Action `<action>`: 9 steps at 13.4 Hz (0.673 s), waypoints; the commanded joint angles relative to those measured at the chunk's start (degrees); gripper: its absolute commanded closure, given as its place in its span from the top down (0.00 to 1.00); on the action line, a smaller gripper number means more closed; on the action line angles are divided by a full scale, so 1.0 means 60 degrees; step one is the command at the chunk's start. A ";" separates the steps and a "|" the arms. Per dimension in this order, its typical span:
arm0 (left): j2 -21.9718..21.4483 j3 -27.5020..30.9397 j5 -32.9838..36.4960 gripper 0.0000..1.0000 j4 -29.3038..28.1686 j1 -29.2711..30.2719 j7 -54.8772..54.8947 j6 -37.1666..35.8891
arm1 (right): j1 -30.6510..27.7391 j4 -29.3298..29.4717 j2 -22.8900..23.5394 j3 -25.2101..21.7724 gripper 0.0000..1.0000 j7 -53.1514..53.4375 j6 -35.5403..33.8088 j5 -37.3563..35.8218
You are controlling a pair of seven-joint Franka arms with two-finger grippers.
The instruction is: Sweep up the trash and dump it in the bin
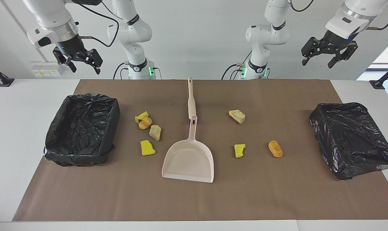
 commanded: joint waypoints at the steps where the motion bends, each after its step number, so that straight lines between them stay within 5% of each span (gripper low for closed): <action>1: -0.0445 -0.0043 0.0018 1.00 -0.0231 -0.0062 0.0042 -0.0283 | -0.0033 -0.0223 -0.0201 0.0037 1.00 0.0023 0.0163 -0.0112; 9: -0.0446 -0.0029 0.0018 1.00 -0.0261 -0.0018 -0.0046 -0.0197 | 0.0230 -0.0310 -0.0172 0.0242 1.00 0.0579 0.0734 0.0005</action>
